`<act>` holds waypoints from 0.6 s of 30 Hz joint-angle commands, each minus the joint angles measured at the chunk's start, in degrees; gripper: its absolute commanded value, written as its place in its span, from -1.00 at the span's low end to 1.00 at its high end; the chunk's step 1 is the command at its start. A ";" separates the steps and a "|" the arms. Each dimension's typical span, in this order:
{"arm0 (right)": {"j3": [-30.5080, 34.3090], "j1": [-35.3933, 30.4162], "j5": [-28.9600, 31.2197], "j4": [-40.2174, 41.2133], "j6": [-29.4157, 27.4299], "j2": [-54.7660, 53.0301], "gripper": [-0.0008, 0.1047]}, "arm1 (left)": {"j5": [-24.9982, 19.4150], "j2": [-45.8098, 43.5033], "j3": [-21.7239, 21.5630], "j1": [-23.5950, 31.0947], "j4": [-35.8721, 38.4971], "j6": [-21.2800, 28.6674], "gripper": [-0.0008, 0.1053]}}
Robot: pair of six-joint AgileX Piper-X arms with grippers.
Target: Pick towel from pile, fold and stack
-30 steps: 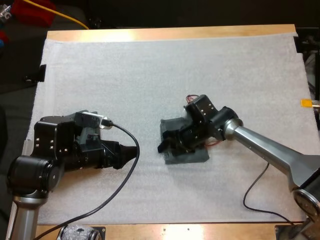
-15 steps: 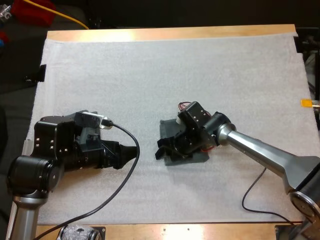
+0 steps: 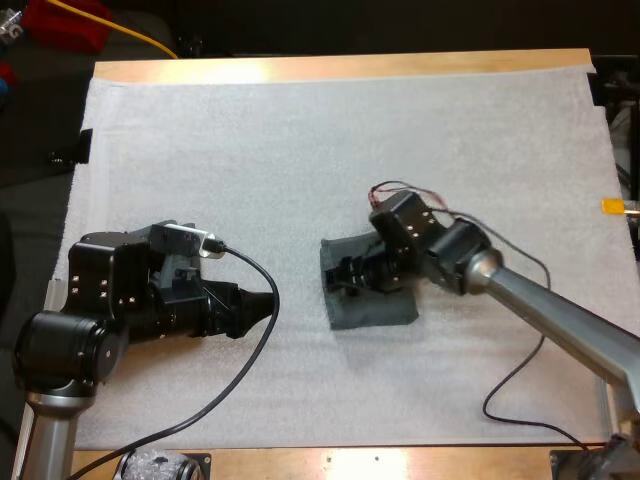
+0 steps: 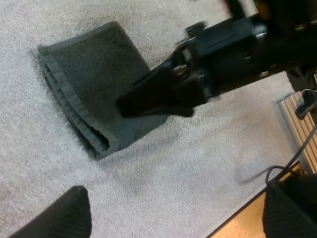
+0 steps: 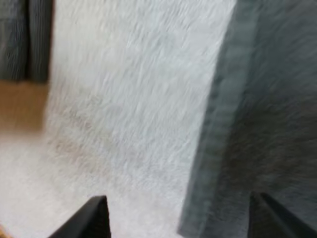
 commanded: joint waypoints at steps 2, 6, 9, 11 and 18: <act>-0.17 0.11 3.27 2.85 -2.12 -2.64 0.11 | 0.47 -0.10 -0.49 -0.23 0.15 0.39 0.32; -0.17 0.11 4.54 5.00 -3.47 -6.06 0.11 | 0.35 -0.10 -0.49 -0.23 -0.49 0.39 0.32; -0.17 0.11 4.54 5.59 -3.46 -8.75 0.11 | 0.08 -0.03 -0.49 -0.23 -1.25 0.39 0.32; -0.17 0.11 4.54 5.98 -3.46 -10.47 0.18 | 0.01 0.15 -0.49 -0.23 -1.75 0.39 0.32; -0.17 0.11 4.54 9.74 -3.52 -15.12 0.44 | -2.50 0.15 3.13 -0.23 -5.14 0.45 0.32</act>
